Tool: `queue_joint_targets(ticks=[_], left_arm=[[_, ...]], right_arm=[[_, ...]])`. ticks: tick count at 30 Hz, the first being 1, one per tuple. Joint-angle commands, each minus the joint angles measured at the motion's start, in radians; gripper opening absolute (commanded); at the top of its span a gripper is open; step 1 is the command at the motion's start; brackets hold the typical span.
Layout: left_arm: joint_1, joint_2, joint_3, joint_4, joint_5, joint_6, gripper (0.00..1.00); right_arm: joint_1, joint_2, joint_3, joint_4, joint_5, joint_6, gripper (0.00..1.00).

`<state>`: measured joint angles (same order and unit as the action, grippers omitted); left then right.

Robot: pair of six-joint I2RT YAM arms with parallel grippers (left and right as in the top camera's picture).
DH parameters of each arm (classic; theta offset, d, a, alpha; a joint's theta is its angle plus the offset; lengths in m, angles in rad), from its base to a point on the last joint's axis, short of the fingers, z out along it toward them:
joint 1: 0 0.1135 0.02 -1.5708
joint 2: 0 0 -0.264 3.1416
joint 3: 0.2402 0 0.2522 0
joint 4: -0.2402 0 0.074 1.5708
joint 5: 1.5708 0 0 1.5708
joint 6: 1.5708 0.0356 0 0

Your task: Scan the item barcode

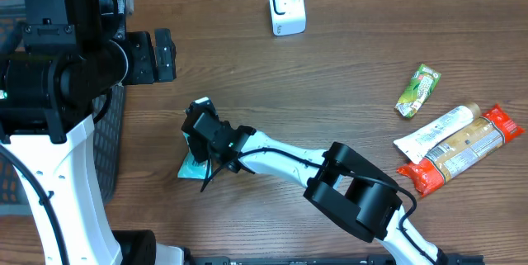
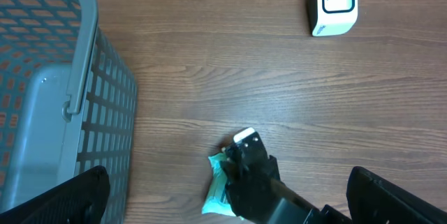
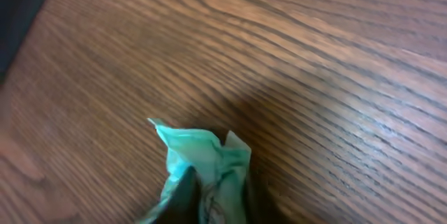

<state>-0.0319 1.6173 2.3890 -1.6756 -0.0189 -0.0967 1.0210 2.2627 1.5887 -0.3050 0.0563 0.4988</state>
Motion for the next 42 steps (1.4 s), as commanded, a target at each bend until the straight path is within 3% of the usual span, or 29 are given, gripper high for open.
queue_joint_targets(ticks=[1, 8, 12, 18, 22, 25, 36, 37, 39, 42], left_arm=[[0.000, -0.001, 0.002, 0.004, 0.009, 0.019, 1.00], [0.000, -0.001, 0.002, 0.004, 0.009, 0.019, 1.00], [0.000, -0.001, 0.002, 0.004, 0.009, 0.019, 1.00], [0.000, -0.001, 0.002, 0.004, 0.009, 0.019, 1.00], [0.000, -0.001, 0.002, 0.004, 0.009, 0.019, 1.00], [0.000, -0.001, 0.002, 0.004, 0.009, 0.019, 1.00], [0.000, -0.001, 0.002, 0.004, 0.009, 0.019, 1.00], [0.000, -0.001, 0.002, 0.004, 0.009, 0.019, 1.00], [0.000, -0.001, 0.002, 0.004, 0.009, 0.019, 1.00], [0.000, -0.001, 0.002, 0.004, 0.009, 0.019, 0.99]], right_arm=[[-0.013, 0.052, -0.031, -0.051, -0.032, -0.002, 0.04], [-0.134, -0.108, 0.008, -0.259, -0.118, -0.003, 0.04], [-0.215, -0.242, 0.011, -0.402, -0.091, -0.099, 0.04], [-0.265, -0.354, 0.011, -0.586, 0.330, -0.087, 0.04], [-0.255, -0.314, 0.008, -0.692, 0.683, -0.069, 0.04], [-0.254, -0.261, 0.008, -0.737, 0.844, -0.071, 0.04], [-0.246, -0.110, 0.008, -0.581, 0.893, -0.561, 0.04], [-0.236, -0.110, 0.008, -0.562, 0.892, -0.560, 0.10], [-0.213, -0.110, 0.012, -0.552, 0.859, -0.560, 0.34], [-0.197, -0.110, 0.012, -0.565, 0.713, -0.536, 0.80]])
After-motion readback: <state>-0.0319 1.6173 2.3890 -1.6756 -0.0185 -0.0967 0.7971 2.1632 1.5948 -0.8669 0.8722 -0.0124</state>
